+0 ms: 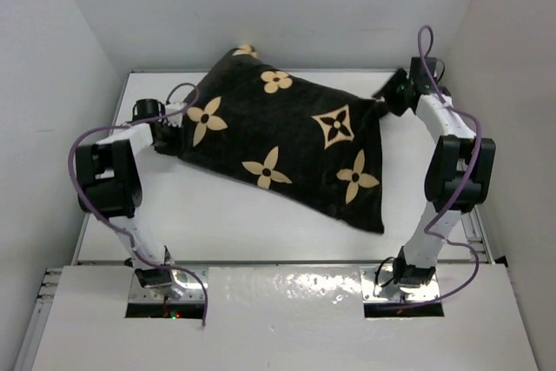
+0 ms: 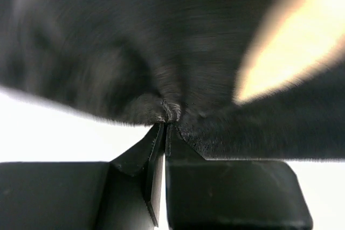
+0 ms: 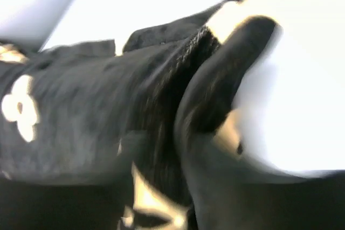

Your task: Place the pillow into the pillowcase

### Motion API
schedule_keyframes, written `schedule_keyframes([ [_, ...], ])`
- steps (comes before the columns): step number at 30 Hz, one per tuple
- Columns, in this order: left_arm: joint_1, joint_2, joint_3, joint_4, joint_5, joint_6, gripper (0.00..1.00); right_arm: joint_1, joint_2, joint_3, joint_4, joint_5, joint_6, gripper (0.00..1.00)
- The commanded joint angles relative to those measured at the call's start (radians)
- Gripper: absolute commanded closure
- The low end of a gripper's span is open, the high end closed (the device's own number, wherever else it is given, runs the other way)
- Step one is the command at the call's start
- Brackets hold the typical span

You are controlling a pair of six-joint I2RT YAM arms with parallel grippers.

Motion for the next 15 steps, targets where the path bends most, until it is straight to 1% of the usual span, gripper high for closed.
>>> schedule_keyframes([
  [1, -0.009, -0.152, -0.007, -0.204, 0.062, 0.202, 0.96, -0.012, 0.014, 0.122, -0.062, -0.09, -0.123, 0.25],
  [2, -0.01, -0.188, 0.006, -0.316, 0.076, 0.244, 0.69, -0.023, 0.009, 0.126, -0.069, -0.1, -0.123, 0.15],
  [3, -0.005, -0.202, 0.021, -0.362, 0.082, 0.256, 0.54, -0.03, 0.0, 0.123, -0.083, -0.116, -0.122, 0.02],
  [4, 0.004, -0.218, 0.038, -0.392, 0.079, 0.261, 0.38, -0.044, -0.033, 0.103, -0.12, -0.116, -0.122, 0.01],
  [5, 0.016, -0.251, 0.037, -0.412, 0.046, 0.249, 0.23, -0.049, -0.061, 0.081, -0.14, -0.105, -0.125, 0.01],
  [6, 0.046, -0.265, 0.029, -0.406, 0.019, 0.244, 0.21, -0.052, -0.093, 0.048, -0.157, -0.085, -0.129, 0.01],
  [7, 0.062, -0.285, 0.021, -0.397, -0.013, 0.233, 0.17, -0.055, -0.131, -0.054, -0.169, -0.017, -0.126, 0.01],
  [8, 0.079, -0.31, 0.015, -0.372, -0.081, 0.223, 0.11, -0.058, -0.223, -0.125, -0.163, 0.01, -0.12, 0.01],
  [9, 0.111, -0.324, -0.003, -0.357, -0.137, 0.22, 0.1, -0.062, -0.271, -0.275, -0.125, 0.033, -0.097, 0.01],
  [10, 0.126, -0.327, -0.015, -0.32, -0.165, 0.218, 0.02, -0.066, -0.315, -0.348, -0.105, 0.036, -0.082, 0.01],
  [11, 0.157, -0.324, -0.028, -0.294, -0.188, 0.213, 0.01, -0.069, -0.399, -0.42, -0.085, 0.036, -0.068, 0.01],
  [12, 0.169, -0.318, -0.049, -0.27, -0.205, 0.207, 0.01, -0.072, -0.434, -0.539, -0.067, 0.036, -0.042, 0.01],
  [13, 0.185, -0.296, -0.052, -0.224, -0.214, 0.191, 0.01, -0.073, -0.466, -0.589, -0.063, 0.053, -0.033, 0.01],
  [14, 0.198, -0.279, -0.054, -0.204, -0.205, 0.174, 0.0, -0.073, -0.525, -0.635, -0.059, 0.062, -0.025, 0.01],
  [15, 0.224, -0.264, -0.045, -0.185, -0.182, 0.16, 0.0, -0.072, -0.547, -0.71, -0.054, 0.07, -0.01, 0.01],
])
